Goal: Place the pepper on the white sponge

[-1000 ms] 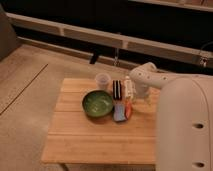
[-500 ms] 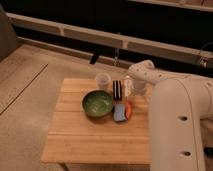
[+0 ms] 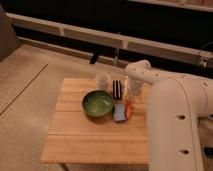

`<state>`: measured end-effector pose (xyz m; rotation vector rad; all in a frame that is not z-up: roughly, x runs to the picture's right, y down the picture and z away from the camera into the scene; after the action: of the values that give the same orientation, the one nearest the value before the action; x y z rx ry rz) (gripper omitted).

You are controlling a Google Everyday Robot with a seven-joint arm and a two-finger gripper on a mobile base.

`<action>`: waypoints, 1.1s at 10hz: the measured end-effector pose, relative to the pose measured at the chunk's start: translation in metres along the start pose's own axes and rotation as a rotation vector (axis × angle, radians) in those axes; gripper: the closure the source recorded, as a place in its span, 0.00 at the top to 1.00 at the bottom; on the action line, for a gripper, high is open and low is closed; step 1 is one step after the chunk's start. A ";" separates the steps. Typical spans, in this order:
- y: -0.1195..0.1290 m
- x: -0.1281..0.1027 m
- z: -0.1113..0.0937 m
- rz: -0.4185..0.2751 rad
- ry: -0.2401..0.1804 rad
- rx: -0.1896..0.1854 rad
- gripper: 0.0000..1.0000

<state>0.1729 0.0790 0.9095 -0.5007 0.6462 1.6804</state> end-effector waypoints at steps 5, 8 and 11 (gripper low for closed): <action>-0.027 0.017 0.007 -0.011 0.039 0.084 0.65; -0.025 0.013 0.010 0.002 0.030 0.084 0.65; -0.012 0.009 0.017 0.000 0.024 0.055 0.65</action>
<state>0.1831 0.0986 0.9141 -0.4827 0.7081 1.6540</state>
